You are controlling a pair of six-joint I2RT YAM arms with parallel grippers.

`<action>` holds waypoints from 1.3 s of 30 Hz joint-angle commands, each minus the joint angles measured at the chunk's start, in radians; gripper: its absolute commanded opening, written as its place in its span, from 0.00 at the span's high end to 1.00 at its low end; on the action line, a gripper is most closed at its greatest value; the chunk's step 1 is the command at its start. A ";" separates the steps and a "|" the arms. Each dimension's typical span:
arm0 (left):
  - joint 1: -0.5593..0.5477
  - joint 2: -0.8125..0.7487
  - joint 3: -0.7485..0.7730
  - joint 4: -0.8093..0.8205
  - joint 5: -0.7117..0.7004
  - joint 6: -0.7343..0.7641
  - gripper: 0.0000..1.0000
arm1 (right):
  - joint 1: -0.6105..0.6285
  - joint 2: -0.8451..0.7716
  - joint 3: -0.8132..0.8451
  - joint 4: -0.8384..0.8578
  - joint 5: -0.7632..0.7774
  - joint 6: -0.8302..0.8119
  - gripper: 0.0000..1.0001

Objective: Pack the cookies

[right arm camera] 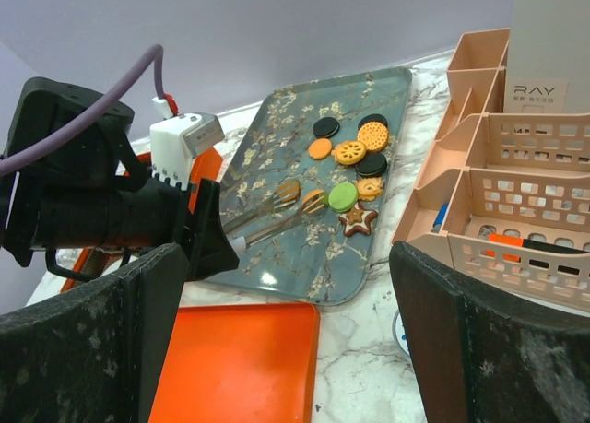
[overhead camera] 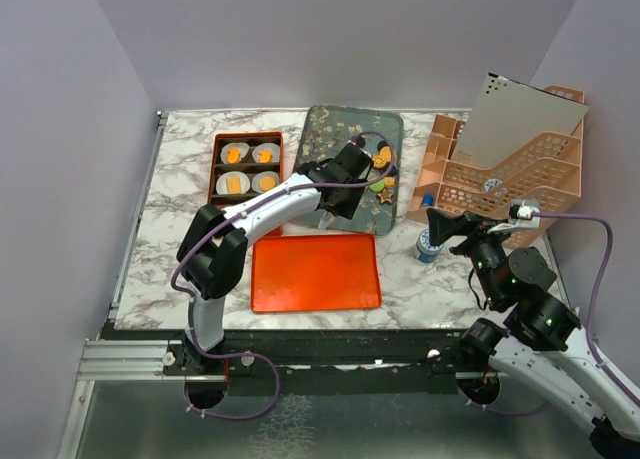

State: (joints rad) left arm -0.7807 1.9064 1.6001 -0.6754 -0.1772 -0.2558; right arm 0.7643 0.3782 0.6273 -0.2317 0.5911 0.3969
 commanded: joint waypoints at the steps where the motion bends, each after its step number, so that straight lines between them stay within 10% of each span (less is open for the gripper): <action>1: -0.010 0.026 0.054 0.010 -0.001 0.021 0.50 | 0.001 -0.004 0.003 -0.019 0.036 -0.022 0.00; 17: -0.012 0.007 0.063 -0.041 -0.020 0.001 0.68 | 0.001 -0.009 0.012 -0.027 0.038 -0.019 0.00; 39: 0.027 -0.394 -0.196 -0.036 -0.108 -0.144 0.96 | 0.001 -0.021 0.017 -0.045 0.041 -0.019 0.00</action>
State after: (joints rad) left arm -0.7773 1.6310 1.4746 -0.7212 -0.2291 -0.3405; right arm 0.7643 0.3630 0.6273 -0.2569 0.6121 0.3908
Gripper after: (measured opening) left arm 0.441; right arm 0.996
